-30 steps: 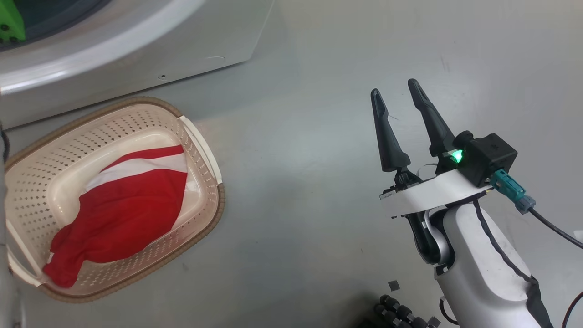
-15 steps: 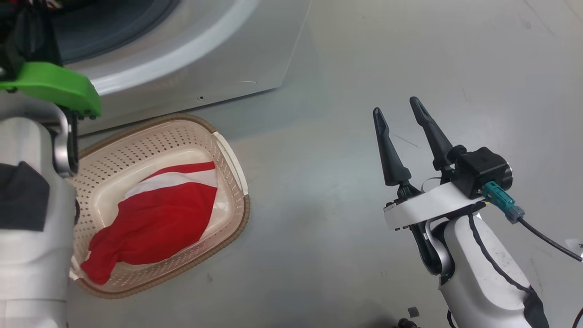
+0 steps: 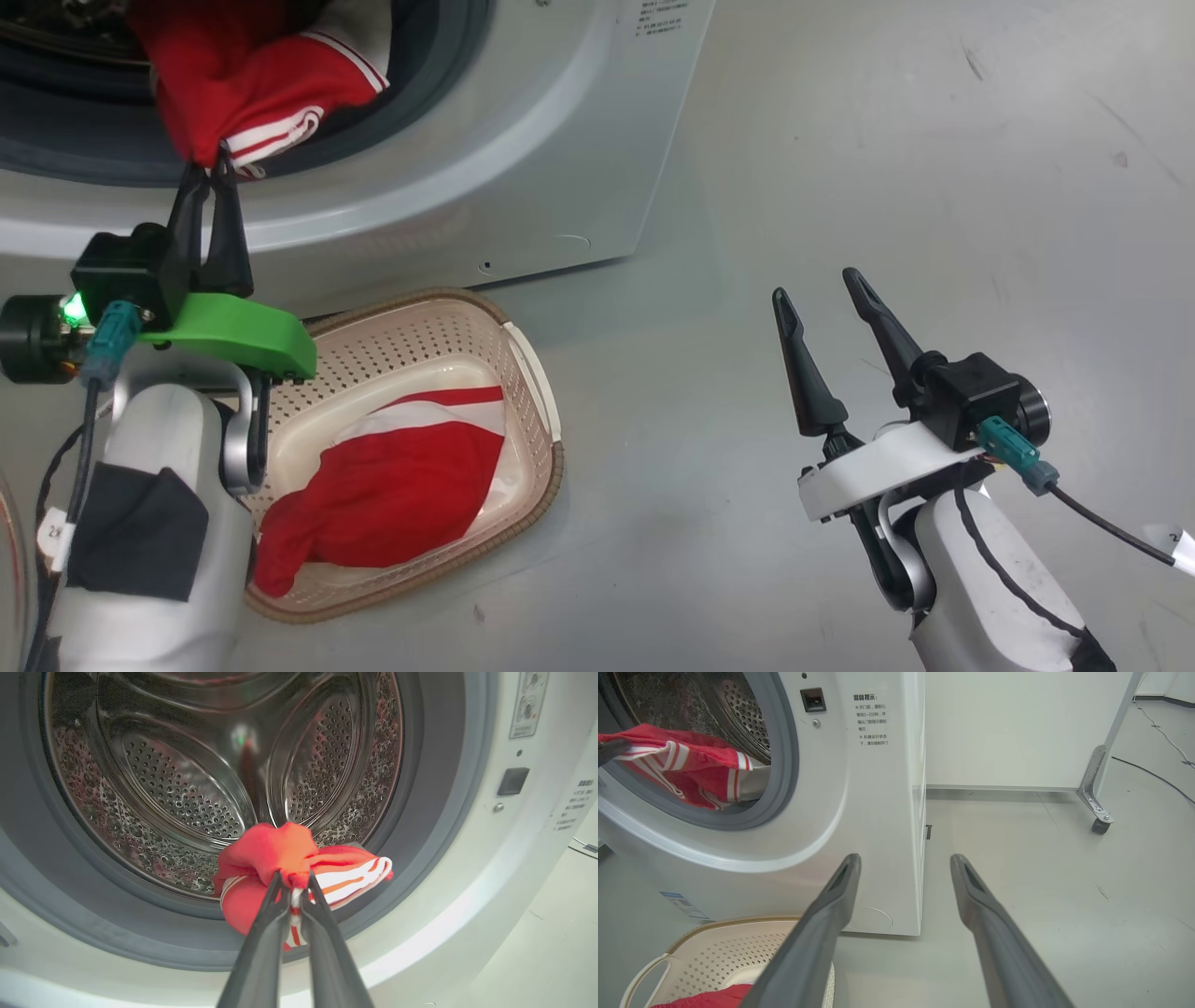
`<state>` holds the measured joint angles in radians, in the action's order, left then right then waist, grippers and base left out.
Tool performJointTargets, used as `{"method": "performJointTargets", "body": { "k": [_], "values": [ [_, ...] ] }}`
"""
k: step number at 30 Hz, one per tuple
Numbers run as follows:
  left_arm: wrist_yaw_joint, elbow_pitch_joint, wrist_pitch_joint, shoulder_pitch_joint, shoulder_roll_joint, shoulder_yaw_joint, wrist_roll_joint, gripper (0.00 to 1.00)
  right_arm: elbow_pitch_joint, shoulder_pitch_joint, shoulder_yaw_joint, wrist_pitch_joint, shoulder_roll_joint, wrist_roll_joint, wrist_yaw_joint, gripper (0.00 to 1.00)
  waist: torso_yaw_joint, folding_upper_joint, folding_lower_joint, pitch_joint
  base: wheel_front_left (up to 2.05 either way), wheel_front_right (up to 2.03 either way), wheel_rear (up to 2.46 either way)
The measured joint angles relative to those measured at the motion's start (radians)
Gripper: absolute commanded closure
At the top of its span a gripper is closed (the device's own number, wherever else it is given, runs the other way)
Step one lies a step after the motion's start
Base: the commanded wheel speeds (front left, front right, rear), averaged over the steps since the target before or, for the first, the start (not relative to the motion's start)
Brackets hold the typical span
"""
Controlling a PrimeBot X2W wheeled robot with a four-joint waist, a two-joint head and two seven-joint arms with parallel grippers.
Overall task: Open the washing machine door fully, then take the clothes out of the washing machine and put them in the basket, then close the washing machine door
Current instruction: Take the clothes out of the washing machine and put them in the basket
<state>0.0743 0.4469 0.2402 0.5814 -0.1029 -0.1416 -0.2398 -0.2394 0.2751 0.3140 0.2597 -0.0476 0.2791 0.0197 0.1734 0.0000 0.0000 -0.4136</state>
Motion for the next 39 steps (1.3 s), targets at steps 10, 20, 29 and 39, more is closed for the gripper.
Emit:
{"method": "performJointTargets", "body": {
  "k": [10,20,29,39],
  "values": [
    [0.001,-0.135,0.009,-0.114,0.007,-0.019,0.003,1.00,-0.034,-0.066,-0.004,0.000,0.000,0.000,0.014,0.00,-0.033,0.0000,0.0000,0.114,0.00,0.00,0.00],
    [0.010,-0.267,0.009,-0.170,0.007,-0.019,0.014,1.00,-0.047,-0.114,-0.012,0.000,0.000,0.000,0.015,0.00,-0.044,0.0000,0.0000,0.209,0.00,0.00,0.00],
    [0.022,-0.424,0.012,-0.229,0.006,-0.001,0.033,1.00,-0.049,-0.146,-0.018,0.000,0.000,0.000,0.021,0.00,-0.043,0.0000,0.0000,0.280,0.00,0.00,0.00],
    [0.027,-0.532,0.012,-0.317,0.006,0.009,0.045,1.00,-0.045,-0.173,-0.023,0.000,0.001,0.000,0.021,0.00,-0.043,0.0000,0.0000,0.320,0.00,0.00,0.00]
  ]
}}
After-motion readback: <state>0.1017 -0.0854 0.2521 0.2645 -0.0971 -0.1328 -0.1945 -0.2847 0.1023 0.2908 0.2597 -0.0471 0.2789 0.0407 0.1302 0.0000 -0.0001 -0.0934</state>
